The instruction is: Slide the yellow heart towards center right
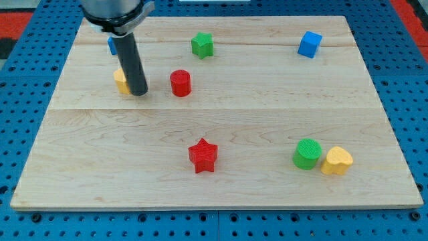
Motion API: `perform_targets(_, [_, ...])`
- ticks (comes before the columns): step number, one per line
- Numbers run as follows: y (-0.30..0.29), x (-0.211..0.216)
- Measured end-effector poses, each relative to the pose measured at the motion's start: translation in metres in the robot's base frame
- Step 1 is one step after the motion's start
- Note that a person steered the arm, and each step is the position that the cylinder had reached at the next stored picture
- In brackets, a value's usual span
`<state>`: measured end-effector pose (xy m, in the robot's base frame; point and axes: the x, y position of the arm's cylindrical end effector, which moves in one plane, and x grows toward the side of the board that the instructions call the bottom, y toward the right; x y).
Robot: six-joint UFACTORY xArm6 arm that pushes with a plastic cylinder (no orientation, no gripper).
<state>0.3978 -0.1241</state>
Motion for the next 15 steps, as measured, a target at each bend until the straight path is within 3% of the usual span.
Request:
perform_targets(1, [0.011,-0.011])
perform_targets(3, [-0.054,-0.031])
perform_targets(4, [-0.043,-0.016])
perform_targets(6, [0.164,0.063])
perform_targets(8, [0.359,0.062])
perform_targets(10, [0.361,0.214])
perform_targets(11, [0.339,0.214])
perform_targets(15, [0.304,0.132])
